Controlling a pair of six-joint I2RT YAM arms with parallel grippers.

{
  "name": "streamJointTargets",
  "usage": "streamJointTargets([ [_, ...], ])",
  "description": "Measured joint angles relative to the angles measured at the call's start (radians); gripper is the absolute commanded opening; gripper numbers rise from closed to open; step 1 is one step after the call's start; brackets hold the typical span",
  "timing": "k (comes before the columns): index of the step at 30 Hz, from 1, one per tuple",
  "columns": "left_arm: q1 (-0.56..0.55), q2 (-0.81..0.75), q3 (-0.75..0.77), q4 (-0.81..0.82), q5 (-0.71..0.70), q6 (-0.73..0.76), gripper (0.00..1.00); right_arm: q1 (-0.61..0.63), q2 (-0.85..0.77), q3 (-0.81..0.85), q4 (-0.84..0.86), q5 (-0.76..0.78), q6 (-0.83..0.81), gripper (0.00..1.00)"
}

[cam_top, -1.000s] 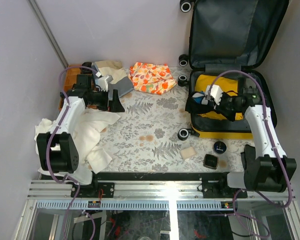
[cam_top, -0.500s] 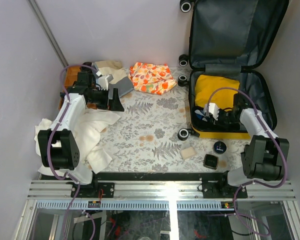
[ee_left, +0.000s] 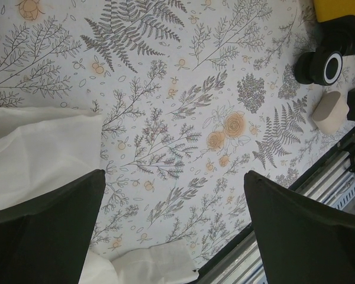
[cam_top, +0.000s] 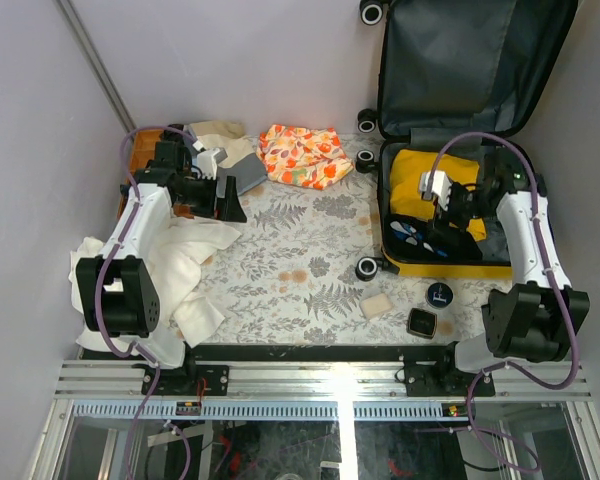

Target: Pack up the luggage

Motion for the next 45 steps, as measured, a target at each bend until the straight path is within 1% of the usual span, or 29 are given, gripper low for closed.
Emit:
streamJointTargets([
  [2, 0.0, 0.0, 0.0, -0.001, 0.0, 0.006, 1.0, 0.0, 0.0, 0.063, -0.051, -0.032, 0.034, 0.74],
  [3, 0.0, 0.001, 0.0, -0.002, 0.0, 0.008, 1.0, 0.0, 0.0, 0.088, -0.063, -0.049, 0.064, 0.68],
  [7, 0.0, 0.011, 0.009, -0.007, 0.0, 0.012, 1.0, 0.002, 0.042, 0.147, -0.039, -0.102, 0.249, 0.51],
  [8, 0.0, 0.017, 0.014, -0.008, -0.001, 0.012, 1.0, 0.006, 0.071, 0.154, -0.013, -0.109, 0.309, 0.48],
  [10, 0.0, 0.025, 0.022, -0.008, -0.001, 0.012, 1.0, 0.01, 0.14, 0.148, 0.032, -0.112, 0.402, 0.45],
  [11, 0.0, 0.029, 0.027, -0.008, 0.0, 0.012, 1.0, 0.012, 0.145, 0.147, 0.035, -0.112, 0.407, 0.45],
  [14, -0.003, 0.042, 0.048, -0.001, -0.008, 0.012, 1.0, 0.026, 0.174, 0.055, 0.099, -0.106, 0.461, 0.46],
  [18, -0.019, 0.08, 0.113, 0.03, -0.051, 0.016, 1.0, 0.066, 0.174, -0.118, 0.184, -0.071, 0.486, 0.5],
  [22, -0.073, 0.164, 0.206, 0.077, -0.116, 0.027, 1.0, 0.082, 0.176, -0.214, 0.293, -0.035, 0.512, 0.63],
  [24, -0.115, 0.225, 0.269, 0.101, -0.154, 0.037, 1.0, 0.081, 0.176, -0.217, 0.317, -0.016, 0.526, 0.69],
  [26, -0.162, 0.293, 0.339, 0.128, -0.187, 0.045, 1.0, 0.081, 0.176, -0.215, 0.32, -0.01, 0.541, 0.72],
  [30, -0.241, 0.43, 0.471, 0.184, -0.225, 0.087, 1.0, 0.079, 0.176, -0.174, 0.291, -0.011, 0.592, 0.76],
  [34, -0.306, 0.565, 0.573, 0.251, -0.248, 0.175, 0.99, 0.076, 0.168, -0.104, 0.288, -0.017, 0.655, 0.78],
  [41, -0.364, 0.824, 0.818, 0.29, -0.266, 0.279, 0.95, 0.072, 0.083, -0.056, 0.302, -0.023, 0.739, 0.8],
  [43, -0.365, 0.878, 0.855, 0.309, -0.275, 0.299, 0.92, 0.071, 0.069, -0.045, 0.302, -0.023, 0.761, 0.8],
  [45, -0.365, 0.906, 0.858, 0.326, -0.287, 0.324, 0.89, 0.071, 0.065, -0.034, 0.303, -0.023, 0.78, 0.8],
])
